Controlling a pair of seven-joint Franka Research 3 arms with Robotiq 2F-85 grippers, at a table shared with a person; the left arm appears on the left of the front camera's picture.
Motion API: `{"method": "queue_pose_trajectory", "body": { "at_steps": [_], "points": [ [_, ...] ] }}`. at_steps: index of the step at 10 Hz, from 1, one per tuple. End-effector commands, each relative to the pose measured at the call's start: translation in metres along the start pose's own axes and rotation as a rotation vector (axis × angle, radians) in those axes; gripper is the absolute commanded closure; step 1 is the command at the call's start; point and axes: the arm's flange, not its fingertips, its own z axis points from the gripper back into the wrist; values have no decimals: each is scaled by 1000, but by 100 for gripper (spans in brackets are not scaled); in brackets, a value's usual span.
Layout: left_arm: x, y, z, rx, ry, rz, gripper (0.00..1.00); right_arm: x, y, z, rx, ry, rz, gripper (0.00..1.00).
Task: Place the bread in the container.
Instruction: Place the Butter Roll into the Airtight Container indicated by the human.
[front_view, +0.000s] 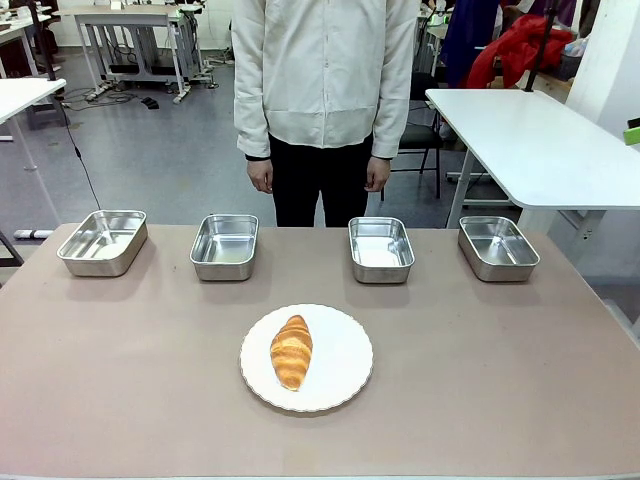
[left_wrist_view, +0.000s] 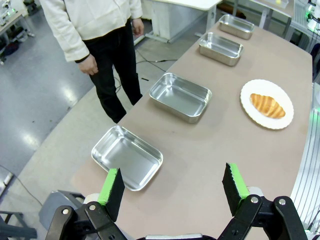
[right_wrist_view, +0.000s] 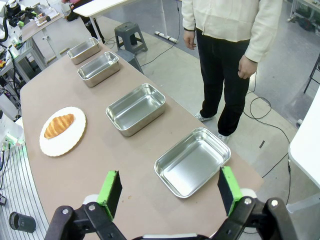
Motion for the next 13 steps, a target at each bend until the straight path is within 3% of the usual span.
{"method": "queue_pose_trajectory", "body": {
  "at_steps": [1, 13],
  "points": [
    [0, -1, 1, -5, -5, -14, 0, 1, 0, 0, 0, -4, 2, 0],
    [0, -1, 1, -5, -5, -14, 0, 1, 0, 0, 0, -4, 2, 0]
  ]
}}
